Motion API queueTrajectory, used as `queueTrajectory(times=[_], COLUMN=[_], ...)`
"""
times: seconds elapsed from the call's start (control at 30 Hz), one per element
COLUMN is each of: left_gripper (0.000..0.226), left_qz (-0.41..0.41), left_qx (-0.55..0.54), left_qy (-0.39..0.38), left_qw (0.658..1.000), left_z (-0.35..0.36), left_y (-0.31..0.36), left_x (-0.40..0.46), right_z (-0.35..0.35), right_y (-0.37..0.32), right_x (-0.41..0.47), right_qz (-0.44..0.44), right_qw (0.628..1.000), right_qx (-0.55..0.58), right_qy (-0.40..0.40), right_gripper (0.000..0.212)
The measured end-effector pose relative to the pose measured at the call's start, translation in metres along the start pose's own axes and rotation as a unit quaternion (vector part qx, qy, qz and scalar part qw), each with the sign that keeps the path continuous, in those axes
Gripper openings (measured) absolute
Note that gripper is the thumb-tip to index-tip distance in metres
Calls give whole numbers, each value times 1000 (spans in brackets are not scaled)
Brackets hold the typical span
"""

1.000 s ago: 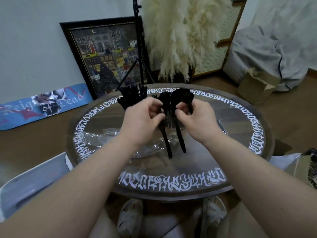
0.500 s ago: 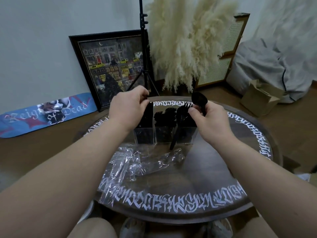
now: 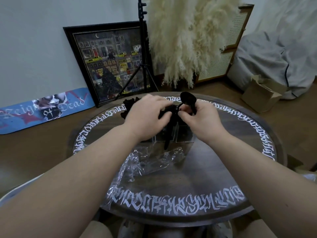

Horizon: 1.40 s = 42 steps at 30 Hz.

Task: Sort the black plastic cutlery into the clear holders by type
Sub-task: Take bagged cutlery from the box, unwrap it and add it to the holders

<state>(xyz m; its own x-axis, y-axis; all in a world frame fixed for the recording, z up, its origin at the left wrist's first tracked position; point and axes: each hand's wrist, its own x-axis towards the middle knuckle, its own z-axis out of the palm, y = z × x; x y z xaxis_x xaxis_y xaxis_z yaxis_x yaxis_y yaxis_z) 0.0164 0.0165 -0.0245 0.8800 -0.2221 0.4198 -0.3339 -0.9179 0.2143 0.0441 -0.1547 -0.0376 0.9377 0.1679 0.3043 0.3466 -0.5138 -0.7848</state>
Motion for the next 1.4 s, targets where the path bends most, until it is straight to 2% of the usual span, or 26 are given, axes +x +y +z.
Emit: queueTrajectory(times=[0.03,0.1,0.17,0.23,0.3,0.37,0.43,0.47,0.53,0.63,0.7,0.8,0.87,0.97,1.07,1.17,1.27,1.4], left_gripper=[32,30,26,26,26,25,23,23,23,25,26,28,29,32,36,40,49,62], left_qz=[10,10,-6,-13,-22,-35,-48,-53,-65,-105,-123,-130,-131,-124,-113,-54,-1,7], left_qx=[-24,-37,-19,-3,1,5,21,38,65,68,78,113,142,170,158,105,83,79], left_qy=[-29,-29,33,124,188,214,218,207,163,64,8,-69,-110,-136,-107,-89,-130,-199], left_qw=[999,999,999,992,982,976,974,976,982,990,989,983,975,968,975,989,988,977], left_z=[-2,-6,-14,-28,-46,-59,-66,-65,-56,-31,-14,9,21,31,33,38,51,67], left_y=[7,12,10,3,-3,-5,-6,-6,-7,-10,-10,-12,-14,-14,-8,5,16,23], left_x=[2,6,10,17,27,38,47,51,54,51,48,43,40,41,46,53,59,64], right_z=[1,-1,-6,-13,-19,-23,-25,-26,-27,-30,-34,-40,-43,-48,-58,-71,-78,-76], right_y=[-2,-8,-12,-12,-9,-6,-7,-8,-10,-7,0,11,16,22,24,21,22,30], right_x=[0,1,-1,-1,0,3,6,7,7,9,12,18,22,27,33,44,58,69], right_qz=[-6,-19,-22,-16,-15,-3,15,23,35,43,32,-14,-32,-53,-73,-114,-127,-157], right_qw=[1000,1000,999,999,999,999,998,998,995,991,992,991,987,986,979,965,960,951], right_qx=[0,3,19,36,43,43,56,66,93,117,82,-33,-61,-61,-40,-40,-44,-84], right_qy=[-1,-3,-14,-19,-7,1,2,4,13,50,86,131,143,148,184,234,245,252], right_gripper=[9,9,8,24,30,28,17,12,17,17,14,10,6,11,15,13,16,18])
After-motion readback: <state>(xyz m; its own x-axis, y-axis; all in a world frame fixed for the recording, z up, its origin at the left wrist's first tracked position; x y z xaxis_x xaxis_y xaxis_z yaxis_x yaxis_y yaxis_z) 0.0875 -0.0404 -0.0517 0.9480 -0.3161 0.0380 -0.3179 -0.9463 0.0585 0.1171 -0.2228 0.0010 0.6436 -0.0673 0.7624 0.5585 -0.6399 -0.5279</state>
